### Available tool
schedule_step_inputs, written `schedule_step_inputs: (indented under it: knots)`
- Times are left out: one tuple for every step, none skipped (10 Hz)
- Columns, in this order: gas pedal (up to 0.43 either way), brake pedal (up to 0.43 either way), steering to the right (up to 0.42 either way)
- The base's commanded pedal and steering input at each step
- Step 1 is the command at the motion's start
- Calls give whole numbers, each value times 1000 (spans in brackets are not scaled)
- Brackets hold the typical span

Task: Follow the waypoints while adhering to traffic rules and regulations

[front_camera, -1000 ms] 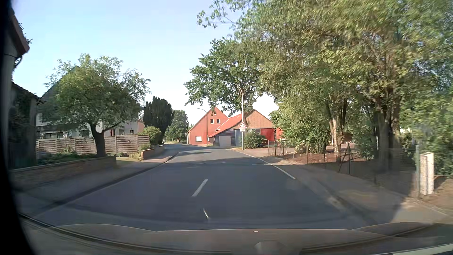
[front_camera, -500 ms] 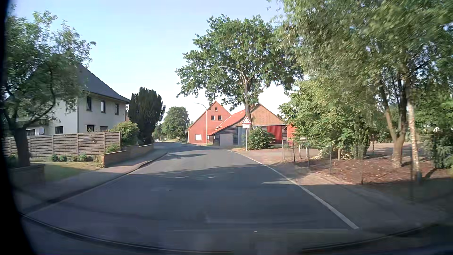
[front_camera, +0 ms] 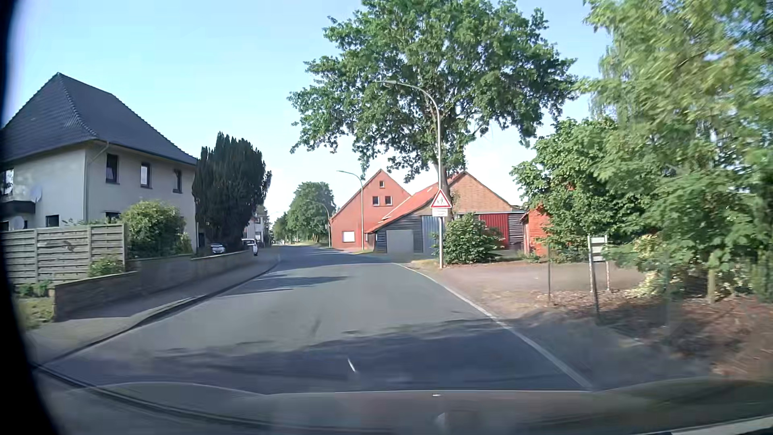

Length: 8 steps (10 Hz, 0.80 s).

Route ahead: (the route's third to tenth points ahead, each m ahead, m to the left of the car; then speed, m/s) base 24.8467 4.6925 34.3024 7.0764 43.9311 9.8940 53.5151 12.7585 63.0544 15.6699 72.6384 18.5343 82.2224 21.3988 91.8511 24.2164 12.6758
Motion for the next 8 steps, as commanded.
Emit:
schedule_step_inputs:
  knots:
    - [177, 6, -49]
    - [177, 6, -50]
    - [197, 6, -49]
    - [197, 6, -45]
    - [197, 6, -44]
    - [197, 6, -43]
    - [197, 6, -41]
    - [209, 6, -40]
